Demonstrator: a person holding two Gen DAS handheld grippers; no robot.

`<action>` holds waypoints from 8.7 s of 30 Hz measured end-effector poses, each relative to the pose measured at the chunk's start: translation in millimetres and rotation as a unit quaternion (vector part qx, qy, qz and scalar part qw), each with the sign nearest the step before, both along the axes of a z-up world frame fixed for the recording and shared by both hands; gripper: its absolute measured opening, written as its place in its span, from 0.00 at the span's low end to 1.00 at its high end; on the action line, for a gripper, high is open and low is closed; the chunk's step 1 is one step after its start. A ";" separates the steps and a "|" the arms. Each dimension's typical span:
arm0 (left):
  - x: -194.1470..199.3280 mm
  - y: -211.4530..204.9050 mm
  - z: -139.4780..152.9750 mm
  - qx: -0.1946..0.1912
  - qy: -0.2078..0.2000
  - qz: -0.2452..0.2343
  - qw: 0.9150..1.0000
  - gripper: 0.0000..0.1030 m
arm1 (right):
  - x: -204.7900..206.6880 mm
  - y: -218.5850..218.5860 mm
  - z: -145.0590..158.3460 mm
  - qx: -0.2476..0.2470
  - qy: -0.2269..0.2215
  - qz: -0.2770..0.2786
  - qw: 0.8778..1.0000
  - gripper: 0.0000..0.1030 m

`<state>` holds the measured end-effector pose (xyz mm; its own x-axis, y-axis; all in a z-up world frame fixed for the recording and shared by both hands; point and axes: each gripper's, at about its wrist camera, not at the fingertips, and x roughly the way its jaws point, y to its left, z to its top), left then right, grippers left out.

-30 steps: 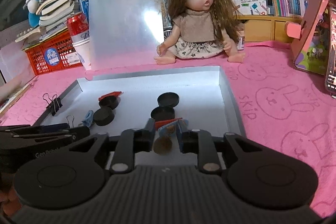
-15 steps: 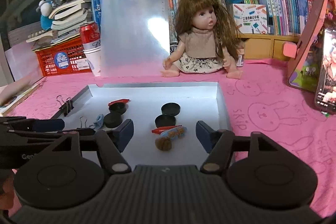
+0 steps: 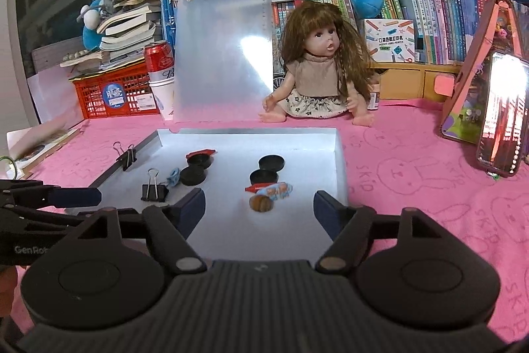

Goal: Organize rigid objects
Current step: 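Lower and release the binder clip with the left tool while the right tool releases the nut, then withdraw both tools from the box toward the remaining nut and clear cap, then grasp the second brown nut with the left tool, then grasp the clear plastic cap with the right tool while the left tool holds the nut, then carry the nut into the box with the left tool while the right tool carries the clear cap in, then open the left tool releasing the nut while the right tool releases the clear cap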

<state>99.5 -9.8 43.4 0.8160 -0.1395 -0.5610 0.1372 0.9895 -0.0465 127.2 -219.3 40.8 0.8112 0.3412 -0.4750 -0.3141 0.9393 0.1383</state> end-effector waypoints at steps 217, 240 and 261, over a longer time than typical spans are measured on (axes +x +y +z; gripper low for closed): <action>46.9 12.2 -14.3 -0.028 0.015 0.062 0.998 0.17 | 26.0 38.3 -18.3 -0.044 0.031 0.003 0.999 0.33; 67.9 11.0 -33.2 -0.021 0.038 0.066 0.997 0.17 | 48.5 38.7 -35.0 -0.037 0.074 -0.016 0.996 0.33; 73.3 8.8 -41.2 -0.009 0.028 0.070 0.997 0.17 | 48.6 43.9 -38.5 -0.051 0.063 -0.018 0.997 0.37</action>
